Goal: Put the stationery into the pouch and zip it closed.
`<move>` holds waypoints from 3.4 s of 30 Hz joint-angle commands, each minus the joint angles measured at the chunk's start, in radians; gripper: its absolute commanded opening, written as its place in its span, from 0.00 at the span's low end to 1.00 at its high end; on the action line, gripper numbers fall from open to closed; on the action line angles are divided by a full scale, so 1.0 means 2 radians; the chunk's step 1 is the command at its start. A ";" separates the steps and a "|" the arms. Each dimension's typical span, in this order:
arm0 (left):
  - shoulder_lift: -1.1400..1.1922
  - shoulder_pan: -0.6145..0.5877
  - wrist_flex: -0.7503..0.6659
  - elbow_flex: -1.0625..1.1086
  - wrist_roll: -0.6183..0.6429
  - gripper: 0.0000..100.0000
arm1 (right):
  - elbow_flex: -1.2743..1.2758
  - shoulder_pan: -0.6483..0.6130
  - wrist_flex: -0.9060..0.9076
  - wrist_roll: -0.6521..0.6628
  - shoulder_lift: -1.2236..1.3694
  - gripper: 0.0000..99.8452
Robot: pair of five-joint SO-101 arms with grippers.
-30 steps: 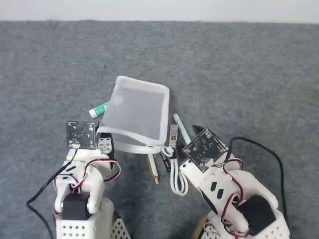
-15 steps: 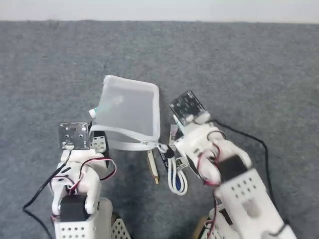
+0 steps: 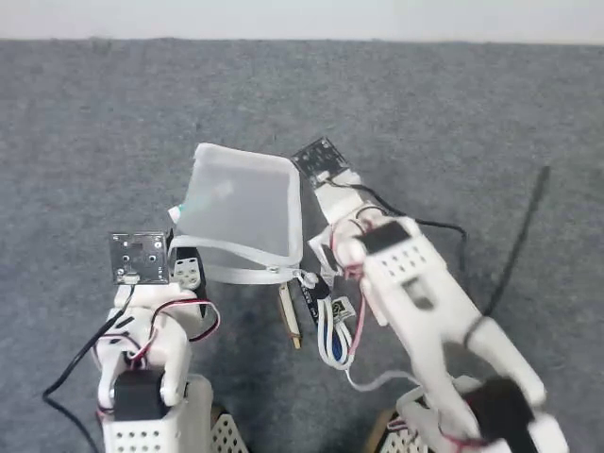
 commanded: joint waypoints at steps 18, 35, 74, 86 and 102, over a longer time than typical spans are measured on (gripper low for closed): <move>-0.007 -0.003 0.002 -0.035 0.012 0.01 | -0.149 0.030 -0.007 -0.003 0.178 0.15; -0.007 -0.002 0.002 -0.034 0.012 0.01 | -0.204 0.039 0.030 -0.002 0.266 0.09; -0.008 -0.005 -0.014 -0.040 0.005 0.01 | -0.173 0.069 0.222 0.053 0.121 0.01; -0.003 -0.002 0.005 -0.129 -0.008 0.01 | -0.038 0.069 0.194 0.024 -0.100 0.01; 0.349 0.028 0.054 -0.438 0.025 0.01 | 0.039 0.123 0.082 -0.069 -0.161 0.01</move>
